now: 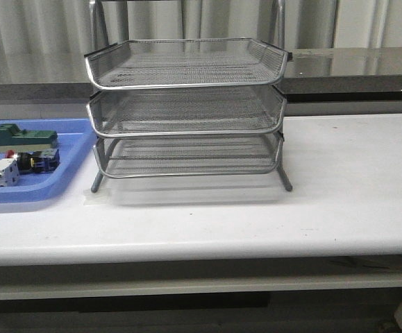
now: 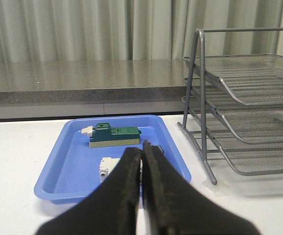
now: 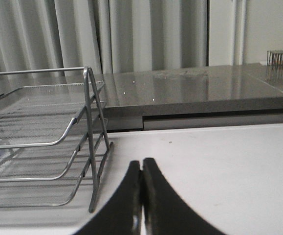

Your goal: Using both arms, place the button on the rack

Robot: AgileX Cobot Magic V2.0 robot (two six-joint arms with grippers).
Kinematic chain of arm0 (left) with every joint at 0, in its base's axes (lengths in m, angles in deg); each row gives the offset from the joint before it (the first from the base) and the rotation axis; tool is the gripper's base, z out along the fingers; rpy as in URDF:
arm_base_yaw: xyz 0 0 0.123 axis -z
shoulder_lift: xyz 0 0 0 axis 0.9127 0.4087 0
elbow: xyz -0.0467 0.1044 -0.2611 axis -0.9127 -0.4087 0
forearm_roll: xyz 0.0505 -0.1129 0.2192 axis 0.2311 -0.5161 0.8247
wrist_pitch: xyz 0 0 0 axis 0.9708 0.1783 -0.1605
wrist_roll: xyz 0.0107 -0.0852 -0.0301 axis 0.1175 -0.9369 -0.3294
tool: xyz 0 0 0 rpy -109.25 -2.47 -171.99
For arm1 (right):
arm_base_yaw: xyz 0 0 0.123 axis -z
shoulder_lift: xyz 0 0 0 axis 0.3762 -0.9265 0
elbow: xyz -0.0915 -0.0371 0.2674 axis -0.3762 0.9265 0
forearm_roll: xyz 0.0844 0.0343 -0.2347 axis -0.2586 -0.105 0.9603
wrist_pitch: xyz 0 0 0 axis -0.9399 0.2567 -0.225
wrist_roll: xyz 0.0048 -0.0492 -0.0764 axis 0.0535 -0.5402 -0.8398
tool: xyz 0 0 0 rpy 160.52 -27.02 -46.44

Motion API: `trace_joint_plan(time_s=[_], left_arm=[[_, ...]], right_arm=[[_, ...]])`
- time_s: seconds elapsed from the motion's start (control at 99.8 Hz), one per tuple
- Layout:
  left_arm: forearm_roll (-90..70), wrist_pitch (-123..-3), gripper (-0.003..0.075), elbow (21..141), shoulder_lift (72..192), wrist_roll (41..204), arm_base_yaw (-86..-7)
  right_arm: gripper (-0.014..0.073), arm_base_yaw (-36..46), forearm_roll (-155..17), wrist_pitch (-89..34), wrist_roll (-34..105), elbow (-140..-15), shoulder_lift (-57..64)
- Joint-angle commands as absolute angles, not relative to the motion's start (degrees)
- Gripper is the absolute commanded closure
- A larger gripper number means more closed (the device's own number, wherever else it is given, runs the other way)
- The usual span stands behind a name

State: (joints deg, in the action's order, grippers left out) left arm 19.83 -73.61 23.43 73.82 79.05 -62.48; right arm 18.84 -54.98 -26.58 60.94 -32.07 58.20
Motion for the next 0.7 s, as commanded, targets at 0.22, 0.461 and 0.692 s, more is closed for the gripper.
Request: trace_joint_plan(time_s=[0.22, 0.461, 0.692], left_arm=[[19.9, -77.8, 0.0716, 20.8, 72.1, 78.5, -62.6], [19.9, -77.8, 0.0716, 20.8, 72.1, 78.5, -62.6], [19.9, -77.8, 0.0716, 20.8, 72.1, 78.5, -62.6]], right_arm=[[0.0661, 19.3, -55.1, -7.8, 60.8, -53.0, 34.6], [0.0661, 19.3, -59.8, -5.0, 60.8, -60.3, 18.4], [0.0661, 19.3, -69.8, -8.0, 60.8, -60.3, 8.7]])
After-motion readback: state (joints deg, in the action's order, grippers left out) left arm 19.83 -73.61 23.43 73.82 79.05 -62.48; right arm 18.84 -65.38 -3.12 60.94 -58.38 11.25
